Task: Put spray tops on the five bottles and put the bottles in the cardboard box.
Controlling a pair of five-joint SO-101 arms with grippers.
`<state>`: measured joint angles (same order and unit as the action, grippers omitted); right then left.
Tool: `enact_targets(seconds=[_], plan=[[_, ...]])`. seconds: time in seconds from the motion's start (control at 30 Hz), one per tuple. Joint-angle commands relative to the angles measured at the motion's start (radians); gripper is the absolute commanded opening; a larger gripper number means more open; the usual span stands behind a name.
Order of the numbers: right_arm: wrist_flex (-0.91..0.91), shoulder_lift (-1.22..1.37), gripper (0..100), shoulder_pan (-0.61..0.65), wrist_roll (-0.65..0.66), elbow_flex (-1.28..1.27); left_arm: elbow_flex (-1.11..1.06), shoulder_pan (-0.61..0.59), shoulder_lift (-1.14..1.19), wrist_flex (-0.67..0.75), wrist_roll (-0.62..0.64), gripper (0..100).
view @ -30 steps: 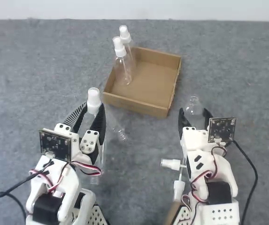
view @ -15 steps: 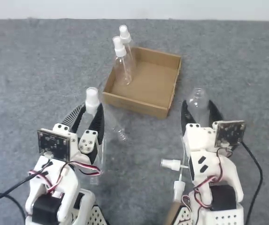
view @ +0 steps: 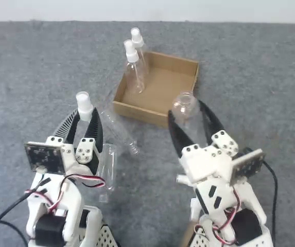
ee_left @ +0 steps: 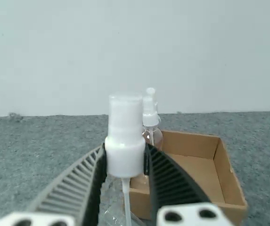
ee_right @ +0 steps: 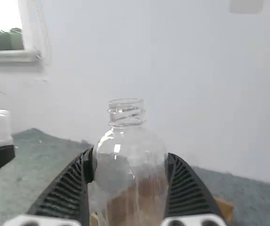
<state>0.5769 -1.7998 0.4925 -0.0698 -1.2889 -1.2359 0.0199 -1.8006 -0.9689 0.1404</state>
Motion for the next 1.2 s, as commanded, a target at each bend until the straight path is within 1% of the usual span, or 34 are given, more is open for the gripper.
enact_targets(seconds=[0.0,0.13,0.23,0.37,0.47,0.6,0.7,0.87,1.03,1.17], plan=[[-0.196,-0.013,2.0,0.070,0.044,0.021,0.087,-0.005,-0.023,0.048,0.012,1],[-0.309,-0.015,1.7,0.084,0.138,-0.077,0.108,-0.005,-0.023,0.098,0.028,1],[-0.386,-0.015,1.7,0.087,0.133,-0.172,0.119,-0.005,-0.023,0.166,0.066,1],[-0.483,-0.016,1.7,0.087,0.135,-0.272,0.128,-0.005,-0.023,0.242,0.069,1],[-0.509,-0.016,1.7,0.087,0.135,-0.318,0.128,-0.005,-0.023,0.321,0.069,1],[-0.507,-0.016,1.7,0.094,0.133,-0.358,0.128,0.005,-0.023,0.433,0.071,1],[-0.498,-0.013,1.7,0.154,0.135,-0.393,0.128,0.002,-0.023,0.509,0.118,1],[-0.437,-0.012,1.7,0.249,0.138,-0.394,0.131,0.005,-0.023,0.582,0.181,1],[-0.374,-0.012,1.7,0.282,0.133,-0.394,0.196,0.006,-0.023,0.588,0.198,1],[-0.341,-0.012,1.7,0.321,0.133,-0.394,0.263,0.006,-0.023,0.572,0.252,1]])
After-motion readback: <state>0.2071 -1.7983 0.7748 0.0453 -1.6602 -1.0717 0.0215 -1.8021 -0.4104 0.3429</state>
